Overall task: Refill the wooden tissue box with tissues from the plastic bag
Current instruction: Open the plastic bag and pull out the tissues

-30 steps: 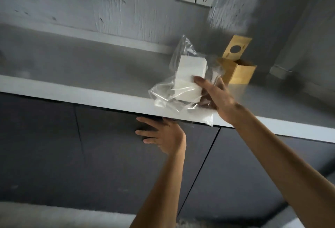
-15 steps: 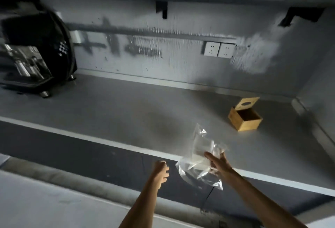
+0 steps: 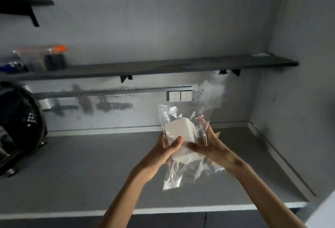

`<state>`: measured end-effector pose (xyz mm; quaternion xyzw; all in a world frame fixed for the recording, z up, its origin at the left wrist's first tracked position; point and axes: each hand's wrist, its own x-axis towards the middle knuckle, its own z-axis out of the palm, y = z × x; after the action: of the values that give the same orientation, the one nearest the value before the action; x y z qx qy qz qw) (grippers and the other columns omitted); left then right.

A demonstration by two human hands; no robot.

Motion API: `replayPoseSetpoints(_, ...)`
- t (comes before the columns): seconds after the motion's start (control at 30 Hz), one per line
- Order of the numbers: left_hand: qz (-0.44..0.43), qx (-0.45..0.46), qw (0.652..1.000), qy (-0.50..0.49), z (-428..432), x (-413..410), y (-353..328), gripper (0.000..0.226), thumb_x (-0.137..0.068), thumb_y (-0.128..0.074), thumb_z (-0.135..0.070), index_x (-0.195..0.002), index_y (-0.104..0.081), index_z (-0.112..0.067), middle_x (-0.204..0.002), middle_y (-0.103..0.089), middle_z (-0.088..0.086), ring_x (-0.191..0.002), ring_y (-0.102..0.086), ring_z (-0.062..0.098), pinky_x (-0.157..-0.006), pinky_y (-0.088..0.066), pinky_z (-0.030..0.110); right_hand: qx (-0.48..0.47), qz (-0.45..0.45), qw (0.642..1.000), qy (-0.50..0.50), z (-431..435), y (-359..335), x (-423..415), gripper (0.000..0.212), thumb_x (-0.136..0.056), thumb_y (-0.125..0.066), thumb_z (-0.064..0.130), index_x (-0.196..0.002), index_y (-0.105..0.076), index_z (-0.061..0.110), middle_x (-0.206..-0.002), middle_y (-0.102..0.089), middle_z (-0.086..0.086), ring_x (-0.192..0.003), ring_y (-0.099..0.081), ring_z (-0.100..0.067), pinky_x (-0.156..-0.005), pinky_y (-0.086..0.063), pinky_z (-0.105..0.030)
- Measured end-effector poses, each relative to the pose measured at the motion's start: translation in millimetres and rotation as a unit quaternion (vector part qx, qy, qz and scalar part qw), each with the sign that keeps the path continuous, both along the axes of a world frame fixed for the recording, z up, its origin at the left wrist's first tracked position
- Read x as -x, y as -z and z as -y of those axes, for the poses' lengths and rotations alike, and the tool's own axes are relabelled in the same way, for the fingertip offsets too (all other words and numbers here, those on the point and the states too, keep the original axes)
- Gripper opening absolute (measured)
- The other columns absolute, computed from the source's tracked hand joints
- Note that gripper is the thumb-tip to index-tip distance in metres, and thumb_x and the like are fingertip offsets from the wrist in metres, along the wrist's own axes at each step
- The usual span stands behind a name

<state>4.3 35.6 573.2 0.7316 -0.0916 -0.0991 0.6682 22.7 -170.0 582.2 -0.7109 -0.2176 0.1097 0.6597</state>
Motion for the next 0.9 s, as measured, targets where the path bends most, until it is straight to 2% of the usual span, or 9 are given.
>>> replayPoseSetpoints(0.13, 0.064, 0.041, 0.997, 0.021, 30.5, -35.2, -36.2, 0.047, -0.087, -0.067, -0.029, -0.126, -0.040, -0.025, -0.098, -0.066, -0.004, -0.079, -0.065, -0.004, -0.065, -0.052, 0.023, 0.044, 0.053, 0.997, 0.036, 28.5, -48.2, -17.1, 0.079, -0.093, -0.057, 0.010, -0.147, -0.004, 0.031, -0.103, -0.066, 0.016, -0.072, -0.065, 0.009, -0.055, -0.049, -0.010)
replayPoseSetpoints(0.23, 0.055, 0.123, 0.991, 0.026, 34.6, -59.9, -47.9, 0.060, -0.083, -0.072, -0.032, -0.133, -0.042, -0.022, -0.124, -0.062, 0.012, -0.110, -0.065, 0.019, -0.078, -0.055, 0.038, 0.063, 0.057, 0.996, 0.036, 41.5, -77.2, -33.3, 0.073, -0.094, -0.050, 0.046, -0.150, -0.004, 0.041, -0.148, -0.037, 0.012, -0.108, -0.059, 0.009, -0.083, -0.055, -0.021)
replayPoseSetpoints(0.3, 0.054, 0.180, 0.982, 0.025, 33.8, -71.8, -52.9, 0.069, -0.073, -0.077, -0.044, -0.131, -0.048, -0.020, -0.126, -0.062, 0.012, -0.110, -0.065, 0.026, -0.076, -0.055, 0.038, 0.078, 0.042, 0.996, 0.029, 51.4, -90.5, -54.3, 0.070, -0.079, -0.045, 0.076, -0.142, -0.021, 0.058, -0.149, -0.042, -0.006, -0.123, -0.056, -0.020, -0.105, -0.045, -0.047)
replayPoseSetpoints(0.37, 0.045, 0.239, 0.969, 0.032, 32.8, -83.5, -54.7, 0.075, -0.070, -0.078, -0.047, -0.132, -0.048, -0.018, -0.128, -0.061, 0.013, -0.113, -0.063, 0.029, -0.084, -0.057, 0.041, 0.081, 0.020, 0.996, 0.011, 57.6, -102.4, -80.5, 0.062, -0.077, -0.038, 0.083, -0.135, -0.035, 0.061, -0.138, -0.055, -0.012, -0.122, -0.057, -0.030, -0.109, -0.037, -0.056)
replayPoseSetpoints(0.47, 0.044, 0.334, 0.940, 0.063, 30.2, -104.6, -47.1, 0.072, -0.074, -0.077, -0.039, -0.133, -0.044, -0.013, -0.132, -0.058, 0.012, -0.130, -0.049, 0.036, -0.107, -0.035, 0.061, 0.107, 0.066, 0.991, 0.042, 49.8, -123.2, -117.1, 0.051, -0.091, -0.046, 0.056, -0.140, -0.038, 0.046, -0.111, -0.072, 0.005, -0.101, -0.069, -0.010, -0.095, -0.052, -0.035)
replayPoseSetpoints(0.57, 0.041, 0.382, 0.922, 0.042, 26.5, -126.2, -36.3, 0.072, -0.073, -0.080, -0.037, -0.129, -0.043, -0.011, -0.129, -0.051, 0.019, -0.127, -0.046, 0.038, -0.109, -0.029, 0.060, 0.180, 0.113, 0.976, 0.049, 26.1, -139.6, -143.1, 0.070, -0.083, -0.065, 0.034, -0.144, -0.032, 0.042, -0.080, -0.074, 0.012, -0.076, -0.069, -0.002, -0.079, -0.054, -0.029)
replayPoseSetpoints(0.63, 0.035, 0.413, 0.909, 0.030, 24.7, -142.3, -27.8, 0.067, -0.071, -0.083, -0.033, -0.126, -0.048, -0.016, -0.124, -0.049, 0.019, -0.122, -0.047, 0.036, -0.105, -0.032, 0.056, 0.256, 0.172, 0.950, 0.054, 7.6, -144.4, -161.5, 0.079, -0.086, -0.067, 0.025, -0.146, -0.020, 0.049, -0.084, -0.075, 0.008, -0.078, -0.069, -0.003, -0.083, -0.055, -0.033)
replayPoseSetpoints(0.77, -0.039, 0.476, 0.877, 0.048, 20.3, -173.9, -5.4, 0.068, -0.075, -0.079, -0.026, -0.133, -0.045, -0.018, -0.147, -0.041, 0.020, -0.132, -0.045, 0.040, -0.097, -0.042, 0.060, 0.372, 0.295, 0.876, 0.088, -28.7, -152.5, -193.1, 0.088, -0.091, -0.056, 0.008, -0.144, -0.004, 0.055, -0.098, -0.074, -0.004, -0.075, -0.070, -0.009, -0.074, -0.061, -0.032)
replayPoseSetpoints(0.9, -0.163, 0.575, 0.802, 0.000, 12.4, -204.7, 13.7, 0.041, -0.086, -0.060, -0.041, -0.117, -0.064, -0.016, -0.136, -0.054, 0.021, -0.126, -0.050, 0.042, -0.103, -0.030, 0.070, 0.469, 0.366, 0.793, 0.129, -62.2, -138.5, -222.3, 0.069, -0.092, -0.046, -0.001, -0.147, -0.021, 0.034, -0.077, -0.066, 0.004, -0.060, -0.061, -0.013, -0.064, -0.056, -0.028)
